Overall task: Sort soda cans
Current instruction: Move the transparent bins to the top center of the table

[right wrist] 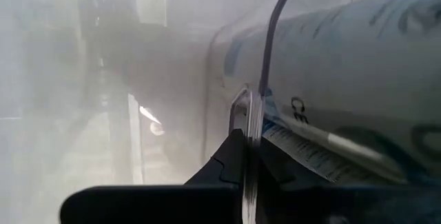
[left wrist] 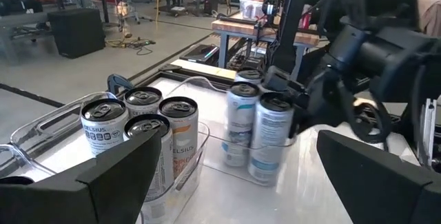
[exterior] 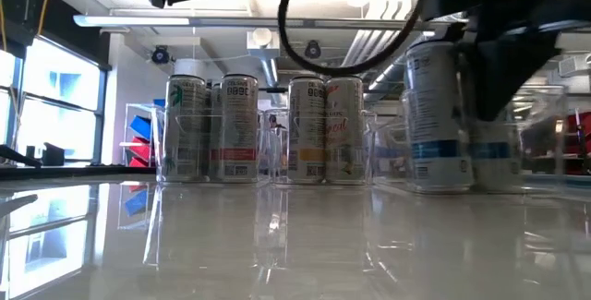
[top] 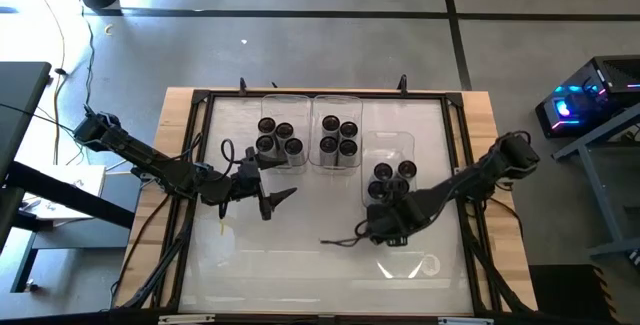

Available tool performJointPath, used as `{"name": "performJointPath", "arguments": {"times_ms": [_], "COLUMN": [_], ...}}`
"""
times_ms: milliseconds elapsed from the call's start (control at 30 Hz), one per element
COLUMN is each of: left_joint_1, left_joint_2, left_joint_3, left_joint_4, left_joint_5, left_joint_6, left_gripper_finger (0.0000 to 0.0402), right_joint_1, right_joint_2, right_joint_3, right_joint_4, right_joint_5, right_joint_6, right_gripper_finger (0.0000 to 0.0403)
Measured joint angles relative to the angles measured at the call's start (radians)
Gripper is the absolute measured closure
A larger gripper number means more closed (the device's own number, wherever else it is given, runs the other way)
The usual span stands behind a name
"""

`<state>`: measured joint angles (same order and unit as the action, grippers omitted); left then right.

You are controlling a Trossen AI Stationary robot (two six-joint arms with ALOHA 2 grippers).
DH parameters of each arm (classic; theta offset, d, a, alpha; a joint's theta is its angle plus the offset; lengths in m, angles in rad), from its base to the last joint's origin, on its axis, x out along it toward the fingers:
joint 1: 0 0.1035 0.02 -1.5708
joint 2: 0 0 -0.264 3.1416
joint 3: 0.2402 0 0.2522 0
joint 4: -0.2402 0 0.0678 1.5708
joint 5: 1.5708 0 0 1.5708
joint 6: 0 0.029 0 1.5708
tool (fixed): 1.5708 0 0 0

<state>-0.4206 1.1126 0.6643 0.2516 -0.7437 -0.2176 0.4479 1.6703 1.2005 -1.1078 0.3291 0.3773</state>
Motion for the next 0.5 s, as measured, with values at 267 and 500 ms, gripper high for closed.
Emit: {"name": "performJointPath", "arguments": {"times_ms": [267,500], "left_joint_1": [0.000,0.000], "left_joint_2": [0.000,0.000], "left_joint_3": [0.000,0.000], "left_joint_4": [0.000,0.000], "left_joint_5": [0.000,0.000], "left_joint_6": [0.000,-0.007], "left_gripper_finger": [0.0018,0.0018], "right_joint_1": [-0.107,-0.193], "right_joint_2": [-0.015,-0.015], "right_joint_3": [-0.001,-0.001], "right_joint_4": [-0.002,-0.003], "right_joint_5": [0.008,0.009], "right_joint_6": [-0.133,-0.237], "right_gripper_finger": [0.0403,0.0403]}}
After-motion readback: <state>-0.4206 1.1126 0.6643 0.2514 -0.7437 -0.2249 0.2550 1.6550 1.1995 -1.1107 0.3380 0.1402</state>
